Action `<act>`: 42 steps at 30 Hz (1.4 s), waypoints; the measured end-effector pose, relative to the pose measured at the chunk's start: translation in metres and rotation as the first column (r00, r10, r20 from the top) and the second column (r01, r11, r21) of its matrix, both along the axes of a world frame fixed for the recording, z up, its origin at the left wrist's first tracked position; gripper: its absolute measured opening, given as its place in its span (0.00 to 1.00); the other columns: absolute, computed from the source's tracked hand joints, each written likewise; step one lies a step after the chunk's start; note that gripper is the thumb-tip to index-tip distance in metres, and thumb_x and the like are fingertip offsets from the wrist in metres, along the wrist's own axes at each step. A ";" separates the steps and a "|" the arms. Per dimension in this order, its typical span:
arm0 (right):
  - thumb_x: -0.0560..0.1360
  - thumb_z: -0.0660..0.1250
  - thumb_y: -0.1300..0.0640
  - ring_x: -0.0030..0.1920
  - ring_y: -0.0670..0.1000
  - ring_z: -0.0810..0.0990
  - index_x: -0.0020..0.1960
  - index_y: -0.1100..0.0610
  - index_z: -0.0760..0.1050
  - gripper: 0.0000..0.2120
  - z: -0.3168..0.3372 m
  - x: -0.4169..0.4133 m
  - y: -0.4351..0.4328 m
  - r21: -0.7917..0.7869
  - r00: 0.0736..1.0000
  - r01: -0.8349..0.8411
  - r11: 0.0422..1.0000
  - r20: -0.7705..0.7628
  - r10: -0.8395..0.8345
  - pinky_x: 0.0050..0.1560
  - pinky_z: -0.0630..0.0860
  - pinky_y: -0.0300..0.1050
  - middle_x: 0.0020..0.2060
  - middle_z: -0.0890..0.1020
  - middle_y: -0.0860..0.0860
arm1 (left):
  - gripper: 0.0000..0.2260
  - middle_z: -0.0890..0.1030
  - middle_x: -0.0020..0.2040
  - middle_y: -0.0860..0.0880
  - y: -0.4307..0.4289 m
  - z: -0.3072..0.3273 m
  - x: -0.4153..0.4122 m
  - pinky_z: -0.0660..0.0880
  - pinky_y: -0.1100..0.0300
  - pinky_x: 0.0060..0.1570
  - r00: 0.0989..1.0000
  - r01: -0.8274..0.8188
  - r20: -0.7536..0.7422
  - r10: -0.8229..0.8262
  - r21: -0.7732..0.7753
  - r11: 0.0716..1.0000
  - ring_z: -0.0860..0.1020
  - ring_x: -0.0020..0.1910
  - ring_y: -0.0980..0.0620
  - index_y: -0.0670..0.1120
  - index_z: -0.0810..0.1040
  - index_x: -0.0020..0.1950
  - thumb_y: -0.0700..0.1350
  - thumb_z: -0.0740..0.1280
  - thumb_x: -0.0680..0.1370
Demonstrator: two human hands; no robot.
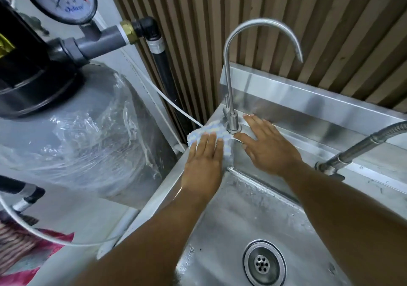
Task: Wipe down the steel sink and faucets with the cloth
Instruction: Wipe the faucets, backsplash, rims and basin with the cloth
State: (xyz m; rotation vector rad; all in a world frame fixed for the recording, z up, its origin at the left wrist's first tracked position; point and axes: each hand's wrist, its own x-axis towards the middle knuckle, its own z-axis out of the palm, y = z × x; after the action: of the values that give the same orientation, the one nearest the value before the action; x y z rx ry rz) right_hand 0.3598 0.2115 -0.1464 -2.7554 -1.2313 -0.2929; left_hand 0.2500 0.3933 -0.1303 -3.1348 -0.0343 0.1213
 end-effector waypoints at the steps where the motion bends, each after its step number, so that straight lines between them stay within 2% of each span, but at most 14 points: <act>1: 0.79 0.66 0.54 0.77 0.62 0.61 0.71 0.48 0.72 0.20 0.001 0.000 0.000 -0.008 1.000 0.002 1.000 -0.004 -0.002 0.76 0.61 0.59 0.76 0.65 0.61 | 0.30 0.56 0.80 0.40 0.004 -0.001 -0.014 0.50 0.44 0.76 0.999 0.012 0.031 -0.011 -0.021 1.000 0.53 0.79 0.41 0.41 0.56 0.80 0.44 0.57 0.78; 4: 0.80 0.64 0.53 0.78 0.62 0.60 0.72 0.47 0.70 0.21 0.003 0.000 -0.001 -0.019 1.000 0.007 1.000 -0.020 -0.007 0.77 0.59 0.58 0.77 0.63 0.61 | 0.29 0.69 0.74 0.40 0.018 -0.009 -0.055 0.66 0.41 0.71 0.994 -0.002 0.112 0.012 -0.086 0.996 0.66 0.75 0.40 0.40 0.70 0.74 0.43 0.55 0.73; 8: 0.80 0.63 0.53 0.77 0.61 0.61 0.72 0.47 0.70 0.20 0.003 0.000 -0.001 -0.008 1.000 0.008 1.000 -0.005 -0.008 0.76 0.59 0.58 0.77 0.64 0.60 | 0.34 0.70 0.74 0.41 0.023 -0.014 -0.080 0.67 0.41 0.69 0.996 -0.031 0.075 0.041 -0.134 0.991 0.66 0.75 0.41 0.40 0.71 0.73 0.42 0.75 0.68; 10: 0.80 0.63 0.53 0.77 0.61 0.62 0.72 0.48 0.70 0.20 0.002 0.001 -0.002 -0.018 1.000 -0.002 1.000 0.004 0.002 0.76 0.60 0.58 0.76 0.65 0.61 | 0.37 0.71 0.74 0.41 0.021 -0.011 -0.066 0.68 0.41 0.68 0.997 -0.049 0.059 0.057 -0.128 0.991 0.67 0.75 0.41 0.40 0.72 0.73 0.42 0.79 0.65; 13: 0.79 0.64 0.53 0.76 0.62 0.63 0.72 0.47 0.70 0.21 0.001 0.003 -0.002 -0.019 1.000 -0.011 1.000 0.001 0.011 0.76 0.61 0.58 0.76 0.64 0.61 | 0.33 0.71 0.74 0.40 0.012 -0.010 -0.017 0.67 0.41 0.70 0.995 -0.026 0.089 0.037 -0.118 0.993 0.67 0.74 0.40 0.40 0.71 0.73 0.41 0.75 0.68; 17: 0.79 0.64 0.53 0.75 0.62 0.65 0.70 0.48 0.72 0.19 0.000 0.005 -0.003 0.003 1.000 -0.020 1.000 0.014 0.020 0.75 0.62 0.59 0.75 0.66 0.62 | 0.27 0.55 0.81 0.42 -0.001 -0.002 0.049 0.50 0.46 0.78 0.997 -0.003 0.073 0.010 -0.101 0.995 0.51 0.80 0.43 0.41 0.56 0.80 0.44 0.58 0.81; 20: 0.79 0.65 0.53 0.75 0.62 0.65 0.70 0.49 0.72 0.20 -0.002 0.004 -0.003 -0.007 1.000 -0.024 1.000 0.015 0.024 0.76 0.62 0.59 0.73 0.69 0.61 | 0.27 0.51 0.81 0.43 -0.005 -0.002 0.043 0.43 0.50 0.77 0.995 -0.036 0.089 0.044 -0.096 0.995 0.47 0.80 0.45 0.42 0.52 0.81 0.45 0.56 0.84; 22: 0.79 0.66 0.53 0.74 0.62 0.66 0.71 0.48 0.71 0.21 -0.001 0.003 -0.003 -0.021 1.000 -0.022 1.000 0.022 0.023 0.75 0.62 0.59 0.72 0.71 0.60 | 0.28 0.59 0.80 0.43 0.000 -0.002 0.013 0.48 0.50 0.75 0.991 -0.034 0.126 0.049 -0.115 0.993 0.55 0.79 0.44 0.41 0.60 0.79 0.44 0.64 0.80; 25: 0.79 0.66 0.53 0.74 0.63 0.67 0.71 0.49 0.71 0.21 0.000 0.004 -0.003 -0.027 0.999 -0.030 0.999 0.022 0.031 0.75 0.61 0.58 0.72 0.71 0.61 | 0.31 0.69 0.75 0.41 0.015 -0.012 -0.046 0.65 0.41 0.72 0.984 -0.058 0.161 0.082 -0.148 0.987 0.65 0.75 0.42 0.40 0.70 0.74 0.42 0.73 0.71; 29: 0.80 0.64 0.52 0.75 0.62 0.66 0.72 0.48 0.69 0.20 0.000 0.004 -0.002 -0.038 1.000 -0.023 0.999 0.003 0.023 0.76 0.57 0.57 0.73 0.71 0.59 | 0.23 0.69 0.74 0.41 0.022 -0.018 -0.096 0.66 0.42 0.71 0.957 -0.115 0.245 0.156 -0.171 0.979 0.66 0.75 0.42 0.40 0.72 0.72 0.41 0.65 0.77; 33: 0.80 0.63 0.53 0.76 0.62 0.64 0.71 0.48 0.69 0.20 0.001 0.003 -0.002 -0.017 1.000 -0.020 1.000 -0.005 0.020 0.76 0.60 0.59 0.73 0.70 0.59 | 0.26 0.71 0.73 0.39 0.012 -0.014 -0.054 0.69 0.42 0.69 0.959 -0.146 0.224 0.173 -0.134 0.980 0.69 0.73 0.41 0.40 0.73 0.71 0.43 0.68 0.74; 38: 0.79 0.64 0.53 0.75 0.62 0.65 0.70 0.49 0.71 0.19 0.000 0.003 -0.002 -0.001 1.000 -0.026 1.000 -0.004 0.026 0.75 0.61 0.60 0.72 0.71 0.60 | 0.19 0.68 0.74 0.40 0.006 0.009 0.047 0.61 0.46 0.74 0.989 -0.058 0.118 0.092 -0.263 0.963 0.64 0.75 0.42 0.41 0.69 0.73 0.42 0.58 0.82; 40: 0.79 0.64 0.54 0.75 0.63 0.65 0.70 0.49 0.71 0.20 -0.001 0.003 -0.002 0.001 1.000 -0.031 1.000 0.005 0.031 0.75 0.62 0.60 0.72 0.71 0.61 | 0.14 0.74 0.65 0.40 0.010 0.021 0.074 0.69 0.50 0.63 0.991 0.016 0.132 0.031 -0.348 0.938 0.71 0.66 0.42 0.40 0.73 0.65 0.40 0.58 0.81; 42: 0.79 0.64 0.54 0.74 0.63 0.66 0.71 0.50 0.72 0.20 -0.001 0.003 -0.002 0.019 0.999 -0.036 0.999 0.011 0.035 0.75 0.62 0.60 0.71 0.71 0.61 | 0.11 0.75 0.60 0.41 0.018 0.027 0.088 0.67 0.59 0.53 0.990 0.079 0.136 -0.028 -0.379 0.922 0.72 0.59 0.43 0.40 0.74 0.60 0.39 0.59 0.80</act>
State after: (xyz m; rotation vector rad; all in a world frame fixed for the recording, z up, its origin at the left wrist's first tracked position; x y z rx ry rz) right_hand 0.3631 0.2092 -0.1474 -2.7165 -1.2720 -0.3149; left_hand 0.3382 0.4110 -0.1028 -3.5279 0.0865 -0.0873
